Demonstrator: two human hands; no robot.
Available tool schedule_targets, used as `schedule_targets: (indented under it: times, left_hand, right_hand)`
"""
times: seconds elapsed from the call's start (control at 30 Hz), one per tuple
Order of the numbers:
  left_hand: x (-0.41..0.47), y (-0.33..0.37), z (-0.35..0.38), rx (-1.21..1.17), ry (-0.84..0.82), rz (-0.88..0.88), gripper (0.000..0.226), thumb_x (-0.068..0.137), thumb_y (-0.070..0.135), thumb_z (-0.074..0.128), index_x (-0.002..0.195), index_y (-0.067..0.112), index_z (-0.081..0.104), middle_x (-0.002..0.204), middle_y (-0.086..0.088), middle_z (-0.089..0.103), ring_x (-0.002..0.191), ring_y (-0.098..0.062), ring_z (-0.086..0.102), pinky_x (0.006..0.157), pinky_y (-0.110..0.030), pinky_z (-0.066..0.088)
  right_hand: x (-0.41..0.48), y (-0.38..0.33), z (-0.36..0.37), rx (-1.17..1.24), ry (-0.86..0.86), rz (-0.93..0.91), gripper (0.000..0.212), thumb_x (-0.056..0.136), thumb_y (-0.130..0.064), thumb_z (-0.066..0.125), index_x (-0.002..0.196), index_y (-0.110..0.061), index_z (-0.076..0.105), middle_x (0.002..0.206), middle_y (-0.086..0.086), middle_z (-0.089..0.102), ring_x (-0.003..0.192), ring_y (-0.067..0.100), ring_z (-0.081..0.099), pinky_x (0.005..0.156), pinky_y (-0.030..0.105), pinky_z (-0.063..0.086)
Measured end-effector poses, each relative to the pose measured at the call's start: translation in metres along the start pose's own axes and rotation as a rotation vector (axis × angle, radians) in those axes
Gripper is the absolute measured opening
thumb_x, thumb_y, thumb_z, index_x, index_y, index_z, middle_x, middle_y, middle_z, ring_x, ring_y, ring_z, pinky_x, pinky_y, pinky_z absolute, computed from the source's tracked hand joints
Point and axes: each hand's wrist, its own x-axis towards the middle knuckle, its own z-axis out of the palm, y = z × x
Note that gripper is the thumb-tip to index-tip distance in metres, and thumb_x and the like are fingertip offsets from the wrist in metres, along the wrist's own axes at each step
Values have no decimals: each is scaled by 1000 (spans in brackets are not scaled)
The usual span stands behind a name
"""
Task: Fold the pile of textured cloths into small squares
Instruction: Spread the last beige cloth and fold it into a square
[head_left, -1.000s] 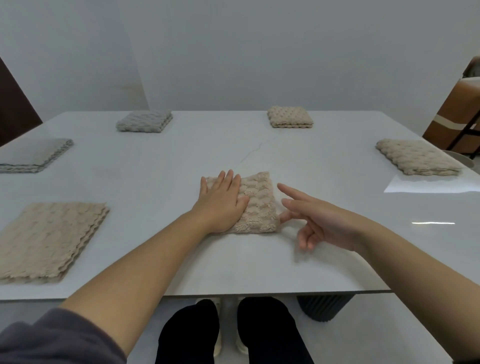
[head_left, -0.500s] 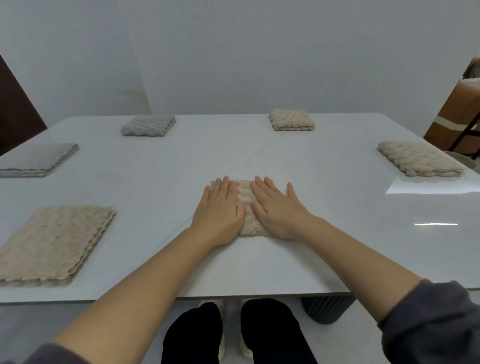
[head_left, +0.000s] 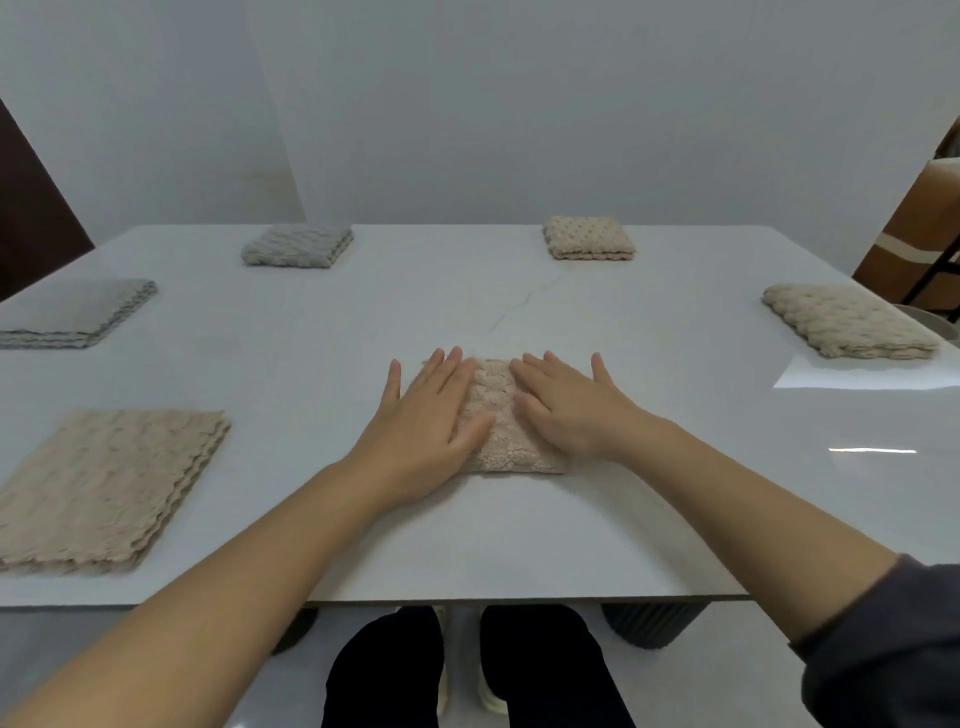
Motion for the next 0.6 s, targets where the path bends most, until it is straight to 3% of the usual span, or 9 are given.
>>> schedule_targets:
  times: [0.07, 0.13, 0.23, 0.33, 0.4, 0.47, 0.53, 0.6]
  left_hand:
    - [-13, -7, -13, -8, 72, 195, 67, 89, 57, 46, 147, 27, 32, 153, 10, 31, 143, -5, 21, 120, -36, 13]
    - [-22, -14, -17, 83, 92, 329, 61, 81, 52, 59, 134, 26, 47, 137, 10, 48, 127, -7, 41, 109, -27, 29]
    - [-22, -23, -19, 170, 132, 309, 52, 76, 29, 67, 126, 18, 56, 127, 5, 55, 116, -12, 49, 99, -26, 37]
    - [-23, -36, -20, 220, 244, 90, 53, 76, 12, 66, 128, 14, 55, 129, -4, 55, 114, -25, 55, 91, -36, 45]
    - [-28, -38, -22, 140, 291, -170, 52, 84, 10, 55, 136, 16, 48, 132, -2, 50, 114, -25, 53, 87, -37, 46]
    - [-28, -33, -21, -49, 294, -397, 47, 91, 13, 47, 137, 18, 45, 123, 4, 53, 107, -19, 55, 85, -34, 46]
    - [-21, -26, -21, -259, 254, -532, 42, 93, 22, 45, 135, 19, 46, 109, 7, 58, 98, -19, 59, 87, -36, 48]
    - [-10, -16, -20, -370, 194, -578, 47, 94, 30, 45, 139, 17, 42, 119, -1, 59, 104, -25, 60, 94, -40, 48]
  right_hand:
    - [8, 4, -11, 93, 70, 25, 53, 104, -38, 26, 153, -20, 22, 158, 1, 28, 146, 18, 20, 118, 54, -3]
    - [20, 1, -15, 102, 83, 32, 53, 102, -40, 32, 152, -22, 26, 153, 4, 38, 141, 22, 31, 118, 52, 7]
    - [29, -9, -14, 34, 87, 46, 52, 100, -45, 39, 147, -23, 35, 142, 4, 49, 129, 25, 46, 102, 40, 34]
    - [21, -8, -19, -35, 62, 153, 52, 97, -43, 45, 144, -23, 34, 129, 5, 57, 114, 26, 55, 79, 34, 40]
    - [9, -4, -23, -63, -8, 257, 54, 95, -42, 47, 143, -22, 31, 122, 4, 60, 108, 26, 57, 75, 34, 41]
    - [2, -5, -29, -74, 2, 318, 52, 95, -42, 45, 141, -20, 34, 118, 3, 60, 106, 26, 57, 74, 34, 41]
    - [5, -10, -29, -72, 125, 295, 51, 98, -42, 38, 142, -18, 35, 129, 5, 55, 116, 28, 53, 83, 39, 41]
    - [15, -16, -23, -41, 172, 151, 56, 101, -41, 29, 151, -16, 23, 154, 9, 32, 141, 29, 30, 109, 48, 28]
